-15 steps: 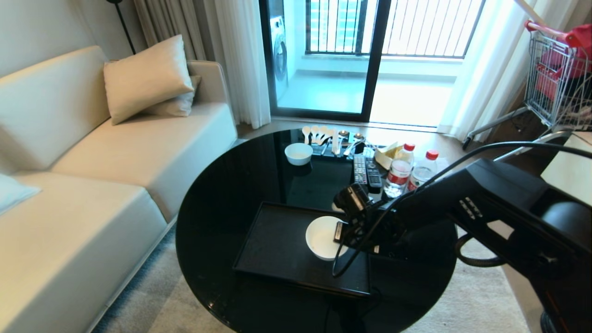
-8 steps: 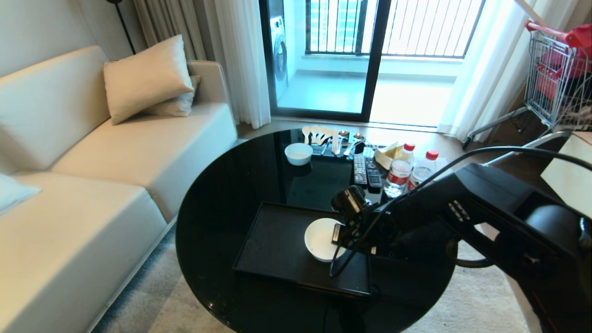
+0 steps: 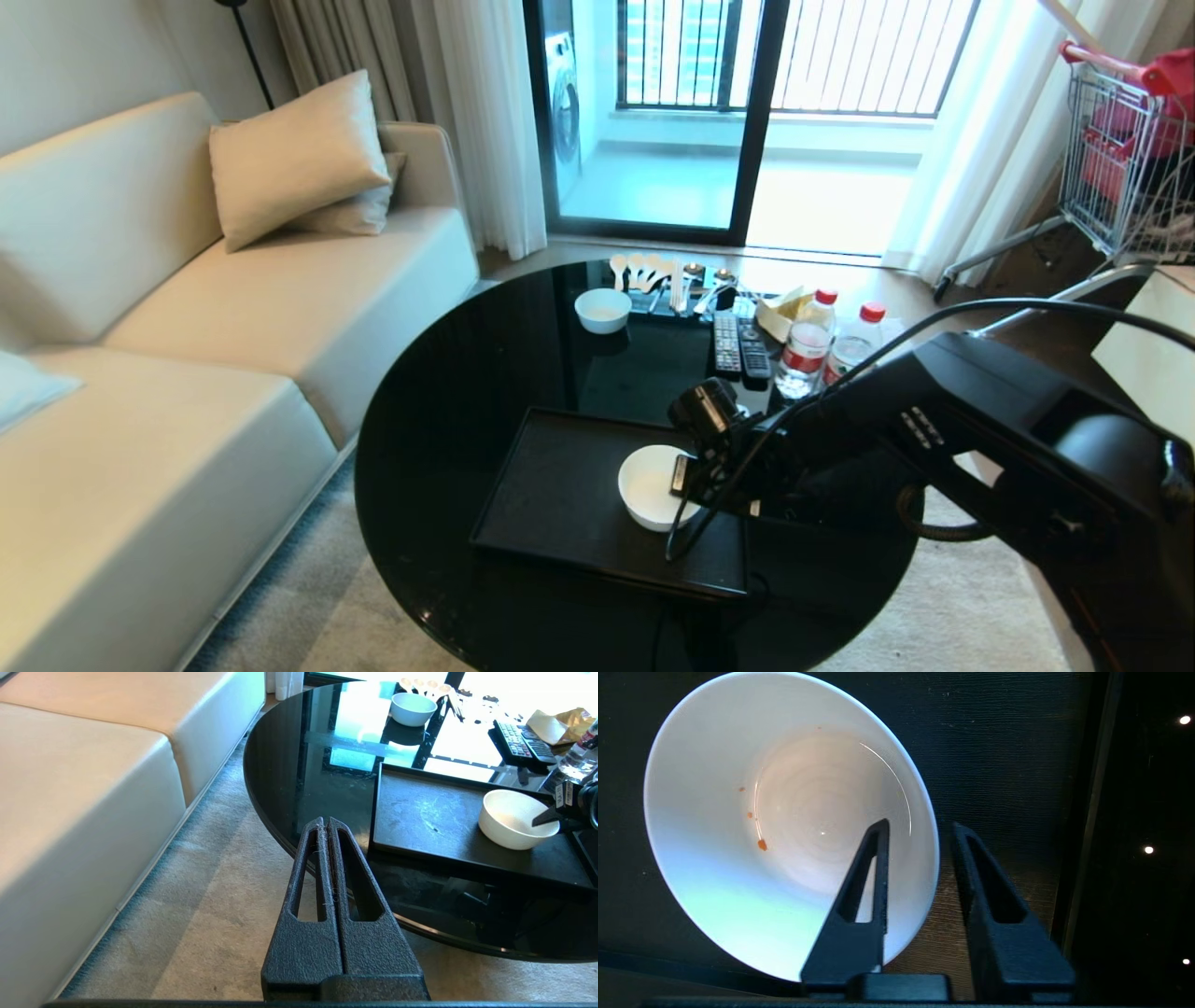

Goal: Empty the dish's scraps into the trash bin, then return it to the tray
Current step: Put the bowl back to the table

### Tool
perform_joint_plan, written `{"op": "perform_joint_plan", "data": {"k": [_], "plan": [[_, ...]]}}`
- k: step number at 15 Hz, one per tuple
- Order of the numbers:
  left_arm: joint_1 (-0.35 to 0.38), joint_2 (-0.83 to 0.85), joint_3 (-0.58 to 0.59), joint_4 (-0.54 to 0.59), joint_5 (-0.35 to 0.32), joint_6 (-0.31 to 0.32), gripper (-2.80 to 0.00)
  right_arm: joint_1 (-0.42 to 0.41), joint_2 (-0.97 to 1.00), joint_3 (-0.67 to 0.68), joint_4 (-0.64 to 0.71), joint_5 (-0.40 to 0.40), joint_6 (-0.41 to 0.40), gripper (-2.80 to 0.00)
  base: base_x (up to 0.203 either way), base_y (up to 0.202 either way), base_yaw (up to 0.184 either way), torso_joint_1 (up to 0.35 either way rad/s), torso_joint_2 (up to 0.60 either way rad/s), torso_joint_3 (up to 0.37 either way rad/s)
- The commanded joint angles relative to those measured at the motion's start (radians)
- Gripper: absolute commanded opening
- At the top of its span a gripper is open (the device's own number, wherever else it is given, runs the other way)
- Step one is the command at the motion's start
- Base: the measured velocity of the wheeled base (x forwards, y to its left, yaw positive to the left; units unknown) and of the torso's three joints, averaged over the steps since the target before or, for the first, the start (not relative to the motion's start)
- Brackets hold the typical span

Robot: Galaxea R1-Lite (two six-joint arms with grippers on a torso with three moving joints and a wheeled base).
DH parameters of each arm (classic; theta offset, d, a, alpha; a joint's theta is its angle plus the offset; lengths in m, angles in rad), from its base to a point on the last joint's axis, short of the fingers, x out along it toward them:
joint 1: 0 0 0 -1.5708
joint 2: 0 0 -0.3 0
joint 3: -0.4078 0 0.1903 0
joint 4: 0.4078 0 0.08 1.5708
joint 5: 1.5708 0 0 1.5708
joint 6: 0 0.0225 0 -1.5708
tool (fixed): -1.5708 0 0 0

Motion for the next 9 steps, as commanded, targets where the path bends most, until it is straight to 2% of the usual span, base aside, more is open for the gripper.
{"op": "perform_joint_plan", "data": {"k": [1, 9], "plan": [[0.000, 0.000, 0.000, -0.001, 0.000, -0.001, -2.80, 0.000, -0.002, 0.001, -0.001, -0.001, 0.004, 0.00, 0.000, 0.000, 0.000, 0.000, 0.00, 0.000], [0.000, 0.000, 0.000, -0.001, 0.000, -0.001, -2.80, -0.001, -0.096, 0.003, 0.001, -0.049, -0.001, 0.00, 0.000, 0.000, 0.000, 0.000, 0.00, 0.000]]}}
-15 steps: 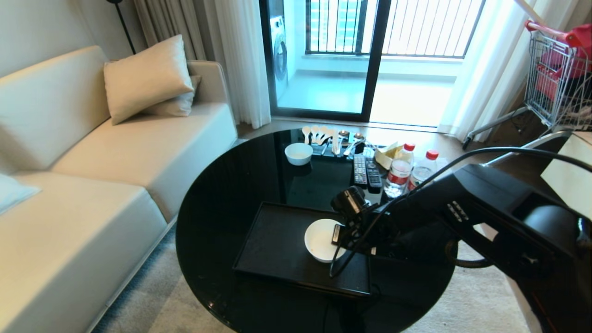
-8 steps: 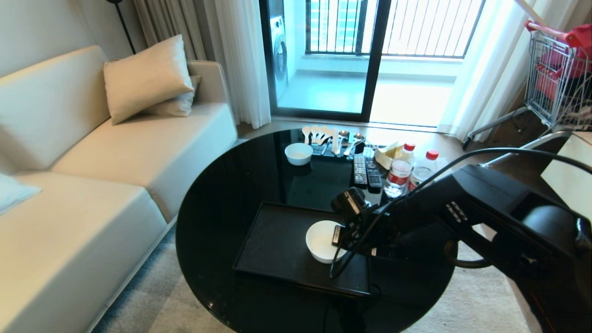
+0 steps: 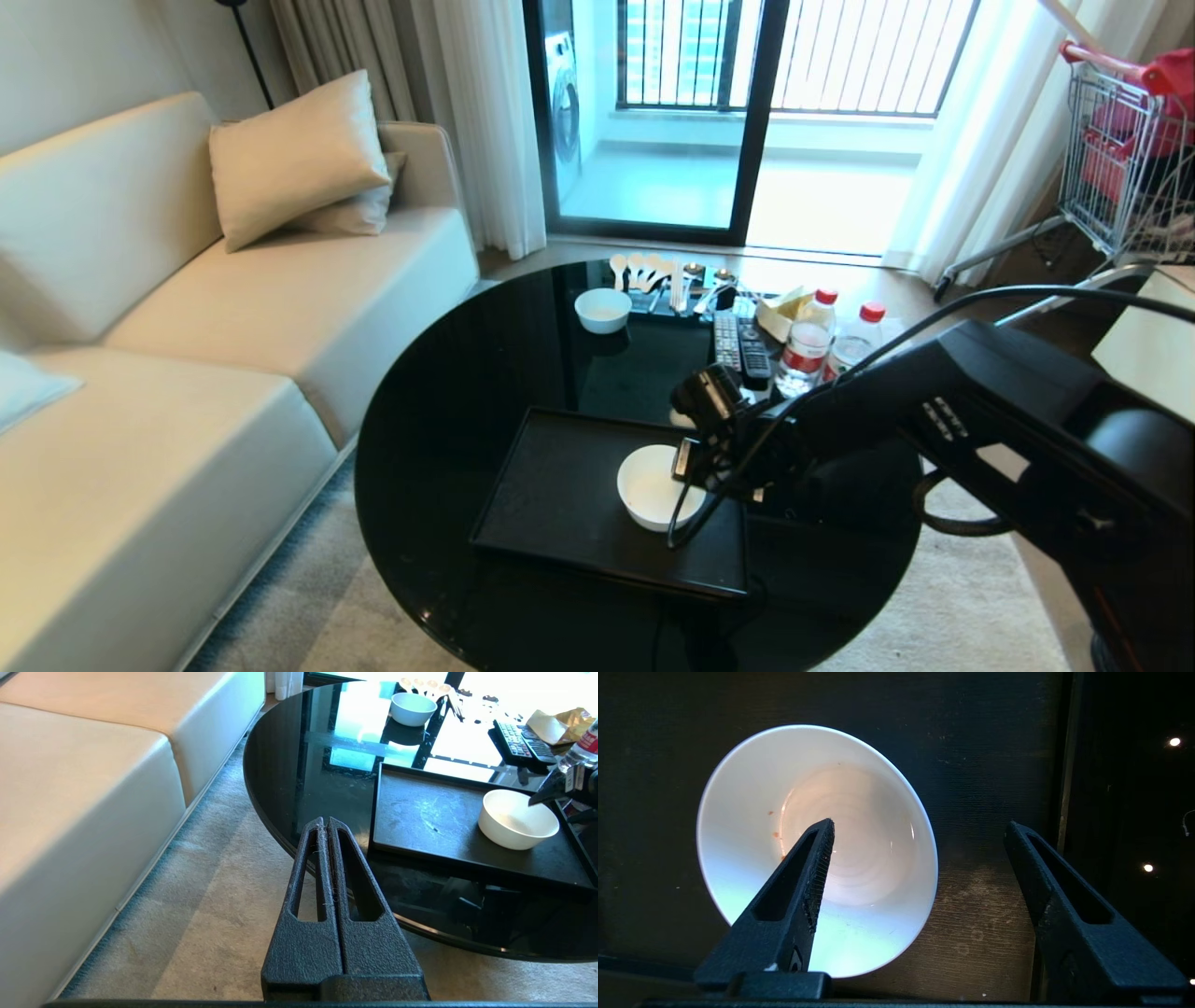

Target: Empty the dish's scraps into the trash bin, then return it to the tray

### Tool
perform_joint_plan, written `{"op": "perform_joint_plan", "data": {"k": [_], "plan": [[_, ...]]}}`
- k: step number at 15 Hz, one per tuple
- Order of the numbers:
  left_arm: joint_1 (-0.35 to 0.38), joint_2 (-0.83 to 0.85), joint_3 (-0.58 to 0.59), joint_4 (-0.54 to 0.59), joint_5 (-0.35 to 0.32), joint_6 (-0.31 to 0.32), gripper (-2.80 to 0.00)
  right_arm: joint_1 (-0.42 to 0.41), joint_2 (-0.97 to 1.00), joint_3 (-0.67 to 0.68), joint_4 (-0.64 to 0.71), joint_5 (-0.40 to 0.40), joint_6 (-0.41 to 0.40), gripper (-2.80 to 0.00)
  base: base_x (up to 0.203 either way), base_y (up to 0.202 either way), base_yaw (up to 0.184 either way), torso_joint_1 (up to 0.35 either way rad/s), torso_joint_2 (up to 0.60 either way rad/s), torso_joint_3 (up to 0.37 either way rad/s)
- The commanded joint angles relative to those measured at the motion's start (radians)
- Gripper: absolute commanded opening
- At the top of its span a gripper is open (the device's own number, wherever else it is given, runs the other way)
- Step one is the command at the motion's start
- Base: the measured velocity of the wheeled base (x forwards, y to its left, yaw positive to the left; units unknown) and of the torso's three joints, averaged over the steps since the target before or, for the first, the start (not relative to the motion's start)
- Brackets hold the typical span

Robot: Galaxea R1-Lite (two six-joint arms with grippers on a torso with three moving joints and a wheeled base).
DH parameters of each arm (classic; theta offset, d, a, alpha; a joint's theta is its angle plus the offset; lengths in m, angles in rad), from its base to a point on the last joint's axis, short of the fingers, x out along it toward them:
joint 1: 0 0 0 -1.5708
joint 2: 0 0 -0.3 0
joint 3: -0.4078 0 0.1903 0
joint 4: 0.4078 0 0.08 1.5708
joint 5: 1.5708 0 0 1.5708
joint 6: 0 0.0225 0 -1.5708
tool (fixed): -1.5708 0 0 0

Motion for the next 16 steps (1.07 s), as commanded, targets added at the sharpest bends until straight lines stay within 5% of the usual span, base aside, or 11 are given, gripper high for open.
{"op": "perform_joint_plan", "data": {"k": [1, 16], "plan": [[0.000, 0.000, 0.000, -0.001, 0.000, -0.001, -2.80, 0.001, -0.078, 0.010, 0.006, -0.004, 0.003, 0.00, 0.000, 0.000, 0.000, 0.000, 0.00, 0.000], [0.000, 0.000, 0.000, -0.001, 0.000, -0.001, -2.80, -0.002, -0.731, 0.430, -0.002, -0.029, -0.130, 0.00, 0.000, 0.000, 0.000, 0.000, 0.00, 0.000]]}}
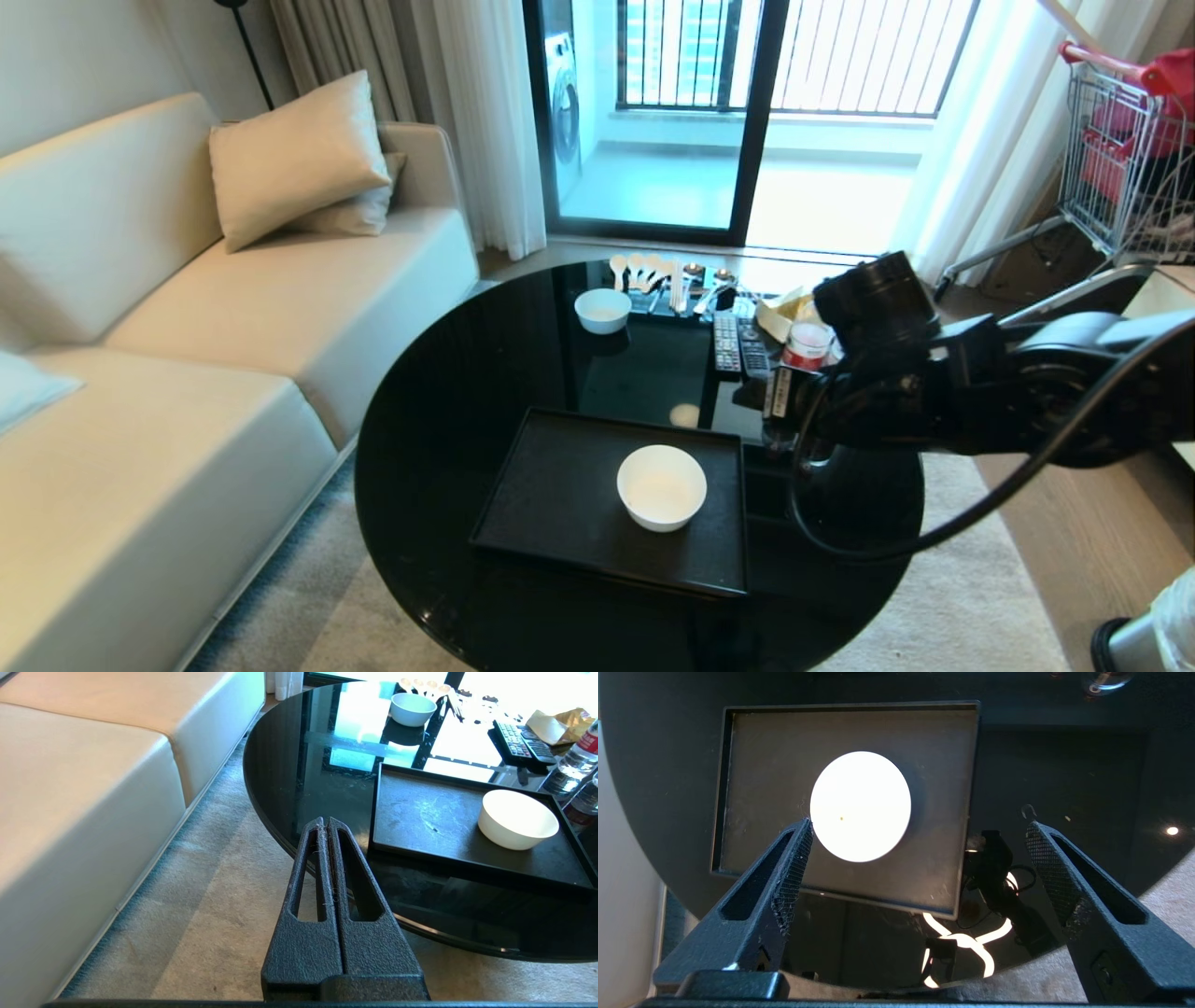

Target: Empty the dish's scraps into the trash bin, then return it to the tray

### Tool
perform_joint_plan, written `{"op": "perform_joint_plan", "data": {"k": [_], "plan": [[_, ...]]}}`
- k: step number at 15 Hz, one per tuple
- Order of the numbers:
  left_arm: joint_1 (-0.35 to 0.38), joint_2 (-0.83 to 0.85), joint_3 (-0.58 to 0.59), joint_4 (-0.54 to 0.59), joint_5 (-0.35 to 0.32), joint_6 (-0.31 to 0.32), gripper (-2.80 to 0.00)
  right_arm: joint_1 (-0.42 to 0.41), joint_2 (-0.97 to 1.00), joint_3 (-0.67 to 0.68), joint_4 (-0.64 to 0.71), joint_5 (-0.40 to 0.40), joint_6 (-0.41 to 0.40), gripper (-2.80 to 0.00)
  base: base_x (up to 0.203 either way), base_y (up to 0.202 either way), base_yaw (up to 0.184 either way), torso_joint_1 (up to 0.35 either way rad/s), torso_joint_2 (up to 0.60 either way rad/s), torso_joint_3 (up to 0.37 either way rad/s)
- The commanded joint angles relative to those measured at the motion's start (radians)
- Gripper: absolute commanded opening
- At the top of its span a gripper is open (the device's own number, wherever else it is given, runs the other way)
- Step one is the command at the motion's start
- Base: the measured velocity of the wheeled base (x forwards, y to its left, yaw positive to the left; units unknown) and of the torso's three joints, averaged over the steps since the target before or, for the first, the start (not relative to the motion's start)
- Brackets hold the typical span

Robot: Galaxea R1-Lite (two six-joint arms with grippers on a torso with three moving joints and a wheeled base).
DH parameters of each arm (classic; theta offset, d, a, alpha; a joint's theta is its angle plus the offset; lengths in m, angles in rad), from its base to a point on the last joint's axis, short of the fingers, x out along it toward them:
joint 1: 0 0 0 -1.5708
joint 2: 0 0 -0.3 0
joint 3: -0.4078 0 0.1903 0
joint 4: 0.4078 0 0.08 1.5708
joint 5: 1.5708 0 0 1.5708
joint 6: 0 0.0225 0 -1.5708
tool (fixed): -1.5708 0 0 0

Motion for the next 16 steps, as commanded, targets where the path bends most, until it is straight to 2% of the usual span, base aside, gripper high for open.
{"op": "perform_joint_plan", "data": {"k": [1, 2, 4, 11, 14, 16], "plan": [[0.000, 0.000, 0.000, -0.001, 0.000, -0.001, -2.80, 0.000, -0.170, 0.108, 0.000, -0.002, 0.002, -1.52, 0.000, 0.000, 0.000, 0.000, 0.00, 0.000], [0.000, 0.000, 0.000, -0.001, 0.000, -0.001, -2.80, -0.003, -0.212, 0.149, 0.000, -0.002, 0.001, -2.80, 0.000, 0.000, 0.000, 0.000, 0.00, 0.000], [0.000, 0.000, 0.000, -0.001, 0.000, -0.001, -2.80, -0.014, -0.286, 0.209, 0.001, -0.003, -0.001, -2.80, 0.000, 0.000, 0.000, 0.000, 0.00, 0.000], [0.000, 0.000, 0.000, -0.001, 0.000, -0.001, -2.80, -0.121, -0.515, 0.436, -0.012, -0.006, -0.098, -2.80, 0.000, 0.000, 0.000, 0.000, 0.00, 0.000], [0.000, 0.000, 0.000, -0.001, 0.000, -0.001, -2.80, -0.204, -0.635, 0.541, -0.044, -0.006, -0.179, -2.80, 0.000, 0.000, 0.000, 0.000, 0.00, 0.000], [0.000, 0.000, 0.000, -0.001, 0.000, -0.001, -2.80, -0.270, -0.712, 0.644, -0.108, -0.005, -0.262, -2.80, 0.000, 0.000, 0.000, 0.000, 0.00, 0.000]]}}
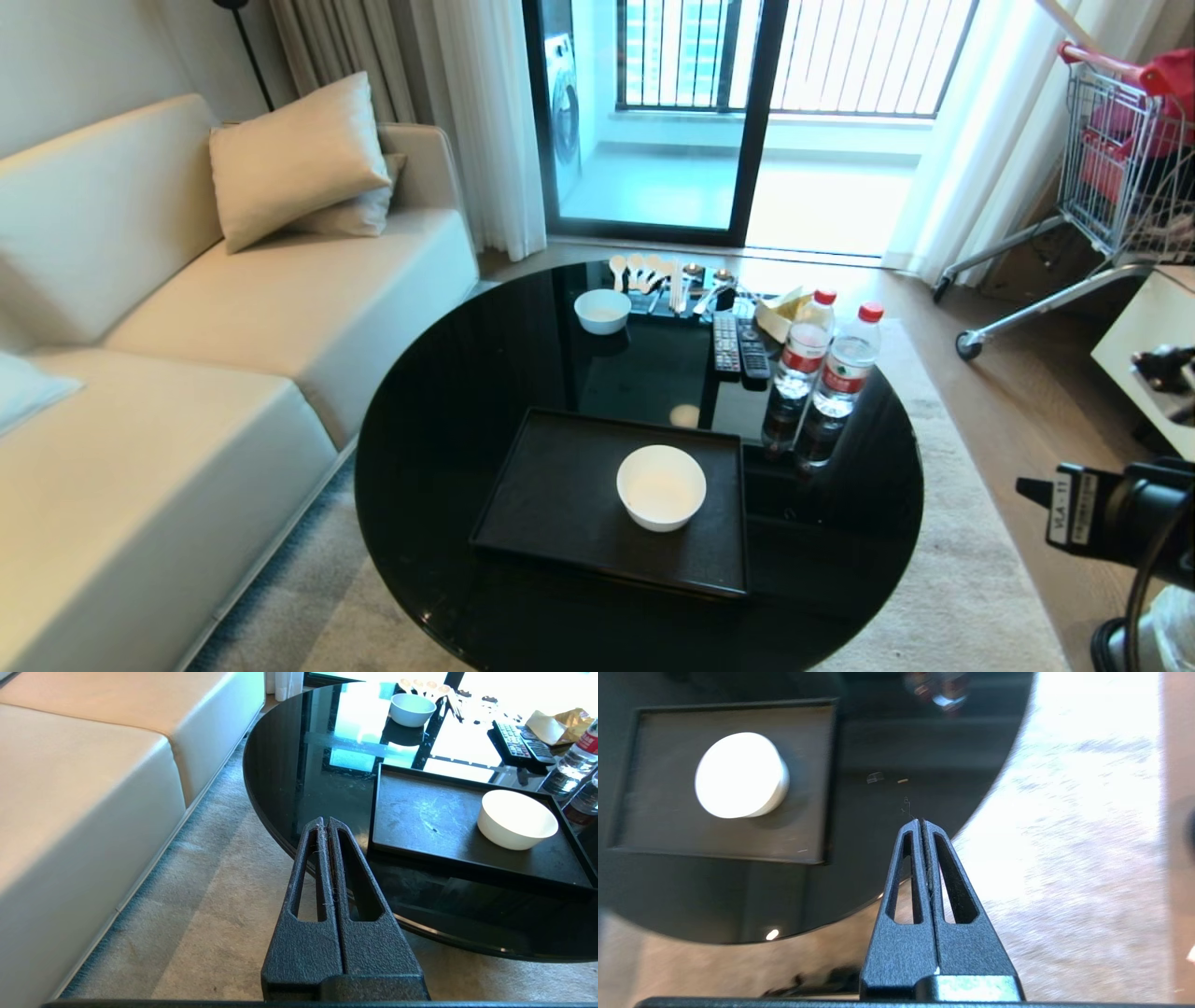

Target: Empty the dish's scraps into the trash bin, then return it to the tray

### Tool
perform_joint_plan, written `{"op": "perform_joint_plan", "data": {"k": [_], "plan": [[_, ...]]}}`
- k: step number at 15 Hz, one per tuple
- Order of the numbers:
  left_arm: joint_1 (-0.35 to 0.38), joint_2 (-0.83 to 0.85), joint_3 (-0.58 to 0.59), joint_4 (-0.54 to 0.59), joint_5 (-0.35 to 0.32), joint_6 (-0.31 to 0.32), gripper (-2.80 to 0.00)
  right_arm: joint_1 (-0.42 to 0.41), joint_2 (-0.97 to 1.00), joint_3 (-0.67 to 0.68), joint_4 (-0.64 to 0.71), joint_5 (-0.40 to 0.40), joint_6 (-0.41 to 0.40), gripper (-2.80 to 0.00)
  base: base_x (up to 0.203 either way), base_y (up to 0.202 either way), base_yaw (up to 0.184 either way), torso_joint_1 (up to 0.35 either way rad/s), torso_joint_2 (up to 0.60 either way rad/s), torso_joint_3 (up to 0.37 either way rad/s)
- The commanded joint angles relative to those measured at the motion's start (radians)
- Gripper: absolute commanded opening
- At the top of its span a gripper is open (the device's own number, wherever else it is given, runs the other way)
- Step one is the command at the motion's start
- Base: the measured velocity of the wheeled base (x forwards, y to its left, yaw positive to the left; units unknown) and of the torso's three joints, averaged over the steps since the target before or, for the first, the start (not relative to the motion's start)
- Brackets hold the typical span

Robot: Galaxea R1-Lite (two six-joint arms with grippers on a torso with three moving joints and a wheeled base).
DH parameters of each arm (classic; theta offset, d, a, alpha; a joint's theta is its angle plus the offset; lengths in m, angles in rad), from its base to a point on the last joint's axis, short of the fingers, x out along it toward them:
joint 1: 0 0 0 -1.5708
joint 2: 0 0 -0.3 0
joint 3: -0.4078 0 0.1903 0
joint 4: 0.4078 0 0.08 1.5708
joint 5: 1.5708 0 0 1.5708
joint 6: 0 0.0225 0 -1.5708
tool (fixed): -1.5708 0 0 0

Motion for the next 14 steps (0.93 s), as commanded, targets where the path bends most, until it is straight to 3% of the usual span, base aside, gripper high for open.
{"op": "perform_joint_plan", "data": {"k": [1, 3, 8, 10, 14], "plan": [[0.000, 0.000, 0.000, -0.001, 0.000, 0.000, -2.80, -0.094, -0.125, 0.132, -0.081, 0.002, -0.086, -2.80, 0.000, 0.000, 0.000, 0.000, 0.00, 0.000], [0.000, 0.000, 0.000, -0.001, 0.000, 0.000, -2.80, -0.188, -0.219, 0.267, -0.197, 0.027, -0.197, -2.80, 0.000, 0.000, 0.000, 0.000, 0.00, 0.000], [0.000, 0.000, 0.000, -0.001, 0.000, 0.000, -2.80, -0.341, -0.545, 0.519, -0.304, 0.221, -0.408, -2.80, 0.000, 0.000, 0.000, 0.000, 0.00, 0.000], [0.000, 0.000, 0.000, -0.001, 0.000, 0.000, -2.80, -0.358, -0.693, 0.547, -0.239, 0.273, -0.447, -2.80, 0.000, 0.000, 0.000, 0.000, 0.00, 0.000], [0.000, 0.000, 0.000, -0.001, 0.000, 0.000, -2.80, -0.362, -0.955, 0.563, 0.012, 0.305, -0.477, -2.80, 0.000, 0.000, 0.000, 0.000, 0.00, 0.000]]}}
